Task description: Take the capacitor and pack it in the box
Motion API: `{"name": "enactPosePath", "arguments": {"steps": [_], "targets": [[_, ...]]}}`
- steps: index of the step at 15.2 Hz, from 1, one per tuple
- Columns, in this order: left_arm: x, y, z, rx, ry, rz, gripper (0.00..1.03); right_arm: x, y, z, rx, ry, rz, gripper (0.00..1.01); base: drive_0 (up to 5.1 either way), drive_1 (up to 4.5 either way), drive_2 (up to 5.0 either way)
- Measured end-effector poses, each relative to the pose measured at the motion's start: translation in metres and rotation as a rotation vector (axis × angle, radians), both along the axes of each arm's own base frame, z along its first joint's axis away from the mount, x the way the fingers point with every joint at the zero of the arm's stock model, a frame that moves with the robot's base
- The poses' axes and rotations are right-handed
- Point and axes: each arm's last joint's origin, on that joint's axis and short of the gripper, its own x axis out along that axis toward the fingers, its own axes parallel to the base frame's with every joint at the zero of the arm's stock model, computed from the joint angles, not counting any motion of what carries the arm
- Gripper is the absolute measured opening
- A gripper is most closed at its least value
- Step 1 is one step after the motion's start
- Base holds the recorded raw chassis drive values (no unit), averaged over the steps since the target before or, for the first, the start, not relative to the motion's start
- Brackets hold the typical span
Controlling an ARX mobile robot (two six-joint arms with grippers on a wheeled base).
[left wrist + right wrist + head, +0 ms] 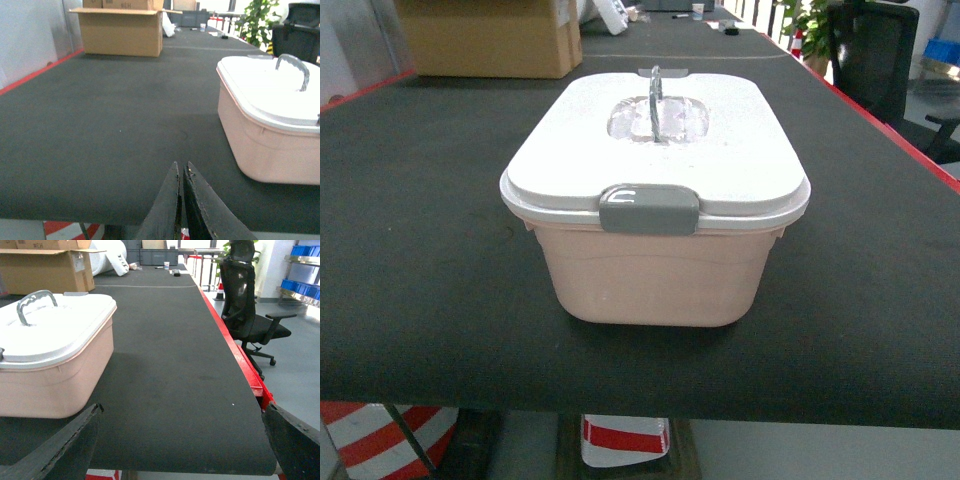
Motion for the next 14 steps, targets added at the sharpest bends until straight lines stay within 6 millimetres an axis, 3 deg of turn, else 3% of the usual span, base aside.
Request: {"name": "enactPosePath", "arguments": {"steps": [1, 2, 5, 9, 14], "targets": [[0.0, 0.0, 0.0006, 0.0, -0.006, 0.0, 0.02, 0.0, 0.0, 0.0, 0.0, 0.0, 0.0, 0.98, 0.0, 0.0, 0.0], [0.0, 0.0, 0.0004, 0.0, -0.004, 0.0, 0.08, 0.0, 0.0, 0.0, 0.0, 0.0, 0.0, 0.98, 0.0, 0.0, 0.0], [0.0, 0.0, 0.0004, 0.0, -0.004, 0.0, 0.51, 0.0, 0.0, -0.0001, 0.0, 0.001, 0.0, 0.98, 0.0, 0.0, 0.0], [0.0, 0.0, 0.0004, 0.001, -0.004, 0.0, 1.0, 0.0, 0.0, 0.0, 0.0, 0.0, 0.0, 0.98, 0.0, 0.0, 0.0], [0.0, 0.0, 0.0004, 0.0, -0.004, 0.0, 0.98, 0.0, 0.0, 0.0, 0.0, 0.0, 0.0, 0.98, 0.0, 0.0, 0.0]]}}
